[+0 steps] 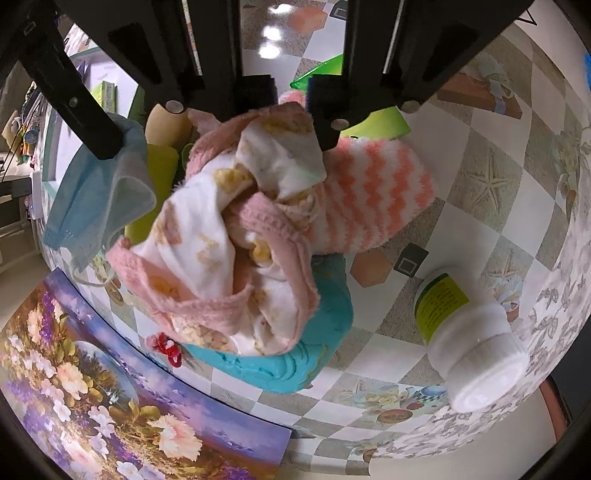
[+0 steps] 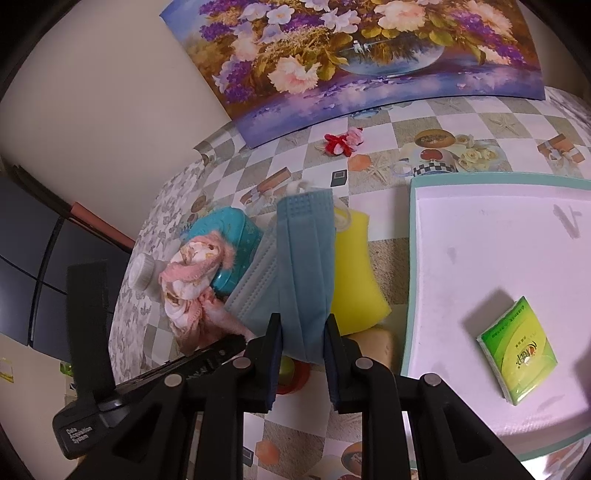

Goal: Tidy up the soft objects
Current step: 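Lift the towel and mask and carry both toward the white tray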

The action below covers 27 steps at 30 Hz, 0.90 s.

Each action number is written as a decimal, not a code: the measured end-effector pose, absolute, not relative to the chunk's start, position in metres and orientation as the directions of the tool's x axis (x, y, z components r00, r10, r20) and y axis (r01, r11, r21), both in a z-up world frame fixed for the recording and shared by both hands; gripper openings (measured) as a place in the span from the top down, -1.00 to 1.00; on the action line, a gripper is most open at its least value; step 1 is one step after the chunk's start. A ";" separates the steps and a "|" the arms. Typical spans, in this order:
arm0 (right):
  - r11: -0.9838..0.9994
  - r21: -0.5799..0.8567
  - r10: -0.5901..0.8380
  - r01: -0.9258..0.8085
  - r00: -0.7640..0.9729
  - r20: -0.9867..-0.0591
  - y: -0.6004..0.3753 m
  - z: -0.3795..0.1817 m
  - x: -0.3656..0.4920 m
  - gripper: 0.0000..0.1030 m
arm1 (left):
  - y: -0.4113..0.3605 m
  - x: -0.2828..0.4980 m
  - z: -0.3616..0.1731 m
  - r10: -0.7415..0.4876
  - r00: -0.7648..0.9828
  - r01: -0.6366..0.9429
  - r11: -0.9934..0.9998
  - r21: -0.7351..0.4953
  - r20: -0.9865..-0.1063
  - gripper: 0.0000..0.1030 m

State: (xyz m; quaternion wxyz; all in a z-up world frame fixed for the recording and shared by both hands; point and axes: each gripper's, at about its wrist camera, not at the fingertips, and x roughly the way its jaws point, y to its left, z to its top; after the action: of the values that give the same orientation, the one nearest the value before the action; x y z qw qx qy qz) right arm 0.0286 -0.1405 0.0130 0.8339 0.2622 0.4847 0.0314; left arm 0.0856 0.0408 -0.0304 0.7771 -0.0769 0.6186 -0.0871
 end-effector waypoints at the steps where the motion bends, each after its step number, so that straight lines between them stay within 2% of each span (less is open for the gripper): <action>1: 0.860 0.469 0.307 0.202 0.530 -0.791 -0.141 0.013 0.028 0.57 | 0.040 0.085 -0.029 -0.237 0.220 0.042 0.972 -0.233 -0.946 0.84; 9: 0.862 0.476 0.305 0.173 0.573 -0.761 -0.147 0.032 0.020 0.57 | 0.050 0.081 -0.007 -0.358 0.257 0.032 0.932 -0.362 -0.898 0.87; 27: 0.858 0.496 0.295 0.132 0.663 -0.688 -0.164 0.070 -0.006 0.57 | 0.055 0.048 0.078 -0.443 0.456 0.162 0.894 -0.417 -0.772 0.87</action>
State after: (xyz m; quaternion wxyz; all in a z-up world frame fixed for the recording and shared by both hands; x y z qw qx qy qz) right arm -0.0063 -0.1640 0.0702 0.8736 0.2620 0.4075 0.0465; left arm 0.0483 0.0552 0.0784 0.8410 -0.1436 0.4897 -0.1796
